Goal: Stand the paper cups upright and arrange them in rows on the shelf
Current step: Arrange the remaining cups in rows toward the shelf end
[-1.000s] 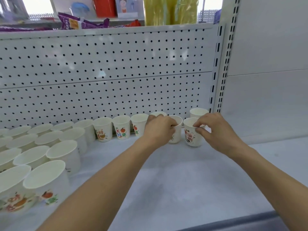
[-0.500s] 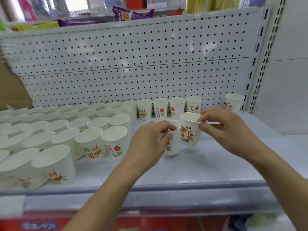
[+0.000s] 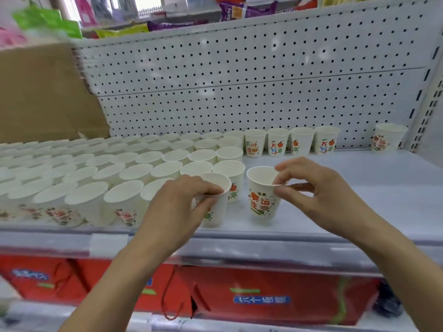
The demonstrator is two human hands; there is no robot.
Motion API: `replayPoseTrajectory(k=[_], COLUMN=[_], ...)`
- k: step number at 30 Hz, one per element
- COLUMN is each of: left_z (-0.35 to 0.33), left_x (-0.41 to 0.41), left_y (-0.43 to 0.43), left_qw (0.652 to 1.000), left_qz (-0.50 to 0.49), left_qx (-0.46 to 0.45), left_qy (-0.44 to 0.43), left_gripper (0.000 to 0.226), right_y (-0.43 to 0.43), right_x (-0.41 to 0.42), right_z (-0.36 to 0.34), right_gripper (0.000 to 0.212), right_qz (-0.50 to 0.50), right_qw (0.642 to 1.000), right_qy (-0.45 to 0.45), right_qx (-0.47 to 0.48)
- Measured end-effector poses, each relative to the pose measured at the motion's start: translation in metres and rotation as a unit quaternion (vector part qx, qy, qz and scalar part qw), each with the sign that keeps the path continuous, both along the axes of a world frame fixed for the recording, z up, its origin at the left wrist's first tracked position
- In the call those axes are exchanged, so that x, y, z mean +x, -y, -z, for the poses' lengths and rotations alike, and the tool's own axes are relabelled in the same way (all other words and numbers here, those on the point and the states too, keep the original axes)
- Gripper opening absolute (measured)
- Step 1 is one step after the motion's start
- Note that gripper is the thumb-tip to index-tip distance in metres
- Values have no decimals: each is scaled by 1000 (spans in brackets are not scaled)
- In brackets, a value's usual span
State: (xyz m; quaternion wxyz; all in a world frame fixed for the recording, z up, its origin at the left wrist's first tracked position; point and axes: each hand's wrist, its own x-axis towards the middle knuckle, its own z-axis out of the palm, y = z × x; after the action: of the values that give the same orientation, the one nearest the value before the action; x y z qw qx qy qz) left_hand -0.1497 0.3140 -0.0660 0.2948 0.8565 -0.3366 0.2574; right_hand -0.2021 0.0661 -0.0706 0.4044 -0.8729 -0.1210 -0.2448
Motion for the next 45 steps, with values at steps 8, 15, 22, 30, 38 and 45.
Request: replayPoseTrajectory(k=[8, 15, 22, 30, 38, 45], left_z=[3, 1, -4, -55, -89, -80], left_x=[8, 9, 10, 39, 139, 201], left_y=[-20, -24, -27, 40, 134, 147], left_qw=[998, 998, 996, 989, 974, 963], left_qz=[-20, -7, 7, 124, 67, -37], left_qx=[62, 60, 72, 67, 198, 236], left_qy=[8, -12, 47, -47, -84, -125], left_gripper=[19, 18, 35, 27, 20, 23], right_y=[-33, -43, -34, 61, 164, 160], right_x=[12, 20, 12, 27, 104, 172], right_z=[11, 10, 14, 3, -21, -32], right_gripper=[18, 20, 29, 19, 19, 31], right_qz=[-34, -30, -9, 69, 174, 153], right_qw=[997, 997, 995, 993, 969, 945], right_qy=[-24, -31, -14, -62, -69, -21], right_qx=[-58, -71, -97, -71, -159, -288])
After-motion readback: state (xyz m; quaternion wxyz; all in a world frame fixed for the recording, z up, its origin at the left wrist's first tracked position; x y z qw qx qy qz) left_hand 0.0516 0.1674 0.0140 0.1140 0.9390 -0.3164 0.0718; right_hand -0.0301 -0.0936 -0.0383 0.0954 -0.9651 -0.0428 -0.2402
